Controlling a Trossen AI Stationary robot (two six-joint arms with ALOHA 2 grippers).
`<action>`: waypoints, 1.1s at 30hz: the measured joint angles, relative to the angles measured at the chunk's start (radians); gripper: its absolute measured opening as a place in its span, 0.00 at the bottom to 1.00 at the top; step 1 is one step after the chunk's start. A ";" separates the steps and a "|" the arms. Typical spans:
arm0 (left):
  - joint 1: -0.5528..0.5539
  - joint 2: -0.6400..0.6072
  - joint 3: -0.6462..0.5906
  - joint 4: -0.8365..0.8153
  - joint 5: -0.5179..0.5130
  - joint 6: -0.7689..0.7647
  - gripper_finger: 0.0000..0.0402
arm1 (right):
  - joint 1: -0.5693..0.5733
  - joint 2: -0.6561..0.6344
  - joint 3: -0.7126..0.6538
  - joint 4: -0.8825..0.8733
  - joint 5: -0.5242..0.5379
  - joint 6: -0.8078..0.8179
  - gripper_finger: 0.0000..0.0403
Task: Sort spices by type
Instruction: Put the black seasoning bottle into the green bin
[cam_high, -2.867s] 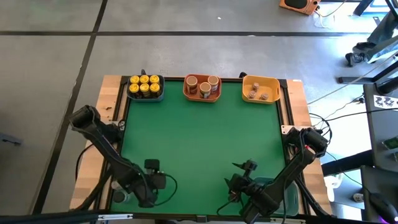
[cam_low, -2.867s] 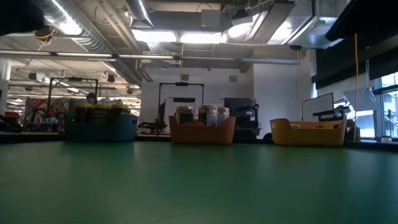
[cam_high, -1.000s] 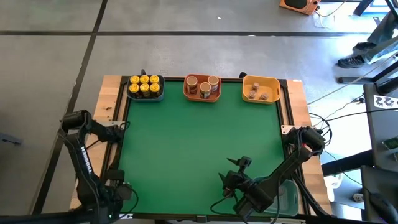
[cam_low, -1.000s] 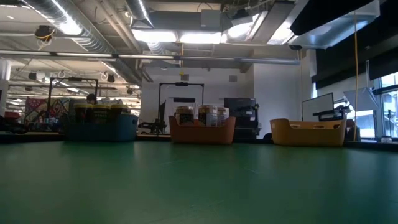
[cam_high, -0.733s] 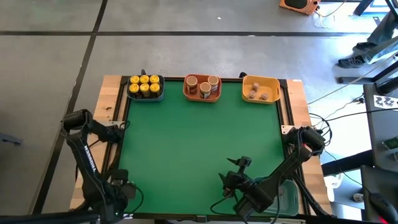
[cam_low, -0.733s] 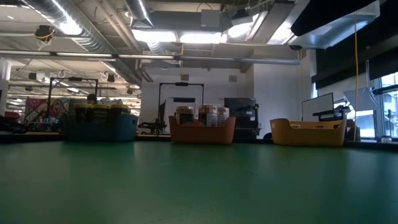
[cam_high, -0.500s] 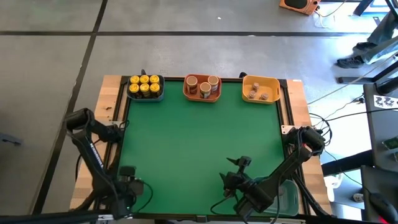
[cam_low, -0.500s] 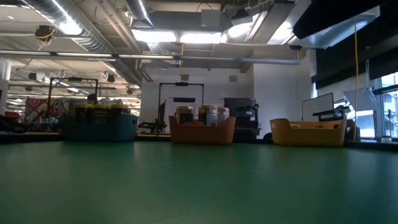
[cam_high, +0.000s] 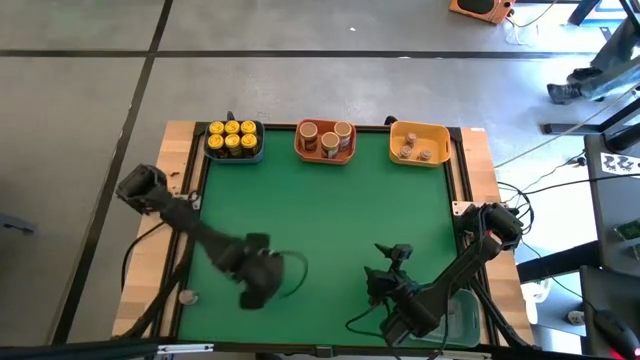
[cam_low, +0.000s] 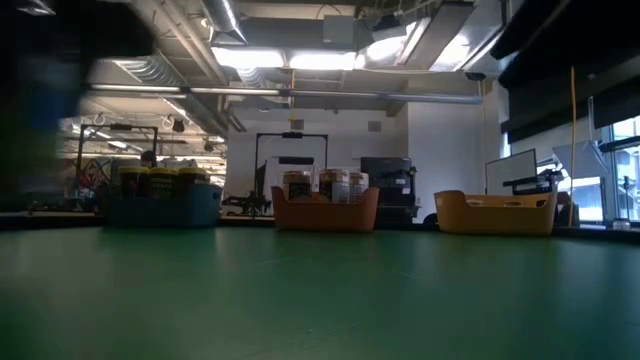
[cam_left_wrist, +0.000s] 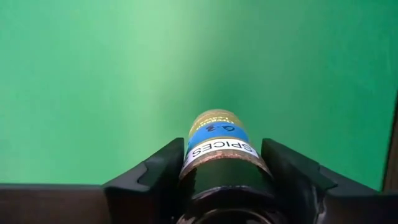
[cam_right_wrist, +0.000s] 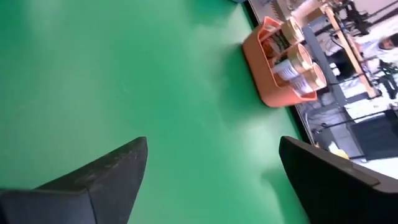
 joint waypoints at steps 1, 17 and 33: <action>0.040 0.000 0.015 0.000 -0.002 0.037 0.50 | 0.000 0.000 -0.014 -0.001 0.000 0.010 0.90; 0.381 0.150 0.286 0.057 -0.008 0.345 0.51 | 0.000 -0.001 -0.308 0.046 -0.039 0.243 0.90; 0.396 0.430 0.465 0.055 0.005 0.507 0.52 | 0.000 -0.001 -0.313 0.076 -0.025 0.242 0.90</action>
